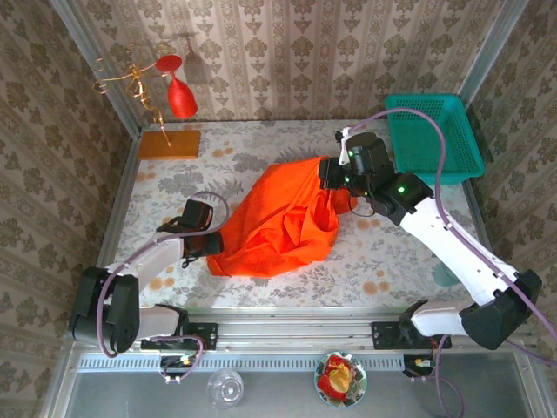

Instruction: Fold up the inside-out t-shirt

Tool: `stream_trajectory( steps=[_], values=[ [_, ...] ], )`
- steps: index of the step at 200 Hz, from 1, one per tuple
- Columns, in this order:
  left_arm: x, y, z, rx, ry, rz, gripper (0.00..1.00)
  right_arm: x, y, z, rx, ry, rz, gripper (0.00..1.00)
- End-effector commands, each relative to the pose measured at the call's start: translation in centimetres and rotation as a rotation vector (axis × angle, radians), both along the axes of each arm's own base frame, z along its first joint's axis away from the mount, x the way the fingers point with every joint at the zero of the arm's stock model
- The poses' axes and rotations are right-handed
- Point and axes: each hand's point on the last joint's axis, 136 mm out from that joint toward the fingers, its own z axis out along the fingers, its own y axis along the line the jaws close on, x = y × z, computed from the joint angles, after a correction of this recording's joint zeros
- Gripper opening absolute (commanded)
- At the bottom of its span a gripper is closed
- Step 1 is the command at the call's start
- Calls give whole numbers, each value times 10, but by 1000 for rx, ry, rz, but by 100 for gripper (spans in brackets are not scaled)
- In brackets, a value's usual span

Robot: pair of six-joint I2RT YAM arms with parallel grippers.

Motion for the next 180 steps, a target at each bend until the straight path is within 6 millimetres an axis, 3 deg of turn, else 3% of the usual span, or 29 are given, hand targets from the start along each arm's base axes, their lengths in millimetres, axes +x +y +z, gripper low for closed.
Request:
stream_trajectory(
  steps=[1,19,41,67,91,109,139,159,180],
  values=[
    [2,8,10,15,-22,45,58,-3,-11,10,-1,-37,-24,0],
    [3,8,11,5,-32,49,59,-3,-12,10,3,-38,-27,0],
    [3,0,3,-43,-2,33,34,-3,-14,11,6,-40,-30,0],
    [4,-5,-5,-65,29,16,22,-3,-17,15,13,-51,-40,0],
    [12,-7,6,-78,-6,-7,0,-1,-26,22,17,-74,-61,0],
    [30,-7,46,-116,-146,-30,0,2,-38,34,15,-101,-88,0],
    [55,3,160,-250,-514,-40,0,1,-76,75,17,-195,-165,0],
    [51,22,226,-312,-699,-5,0,-8,-109,101,10,-265,-245,0],
    [40,49,267,-352,-810,72,0,-27,-148,124,1,-341,-354,0]
  ],
)
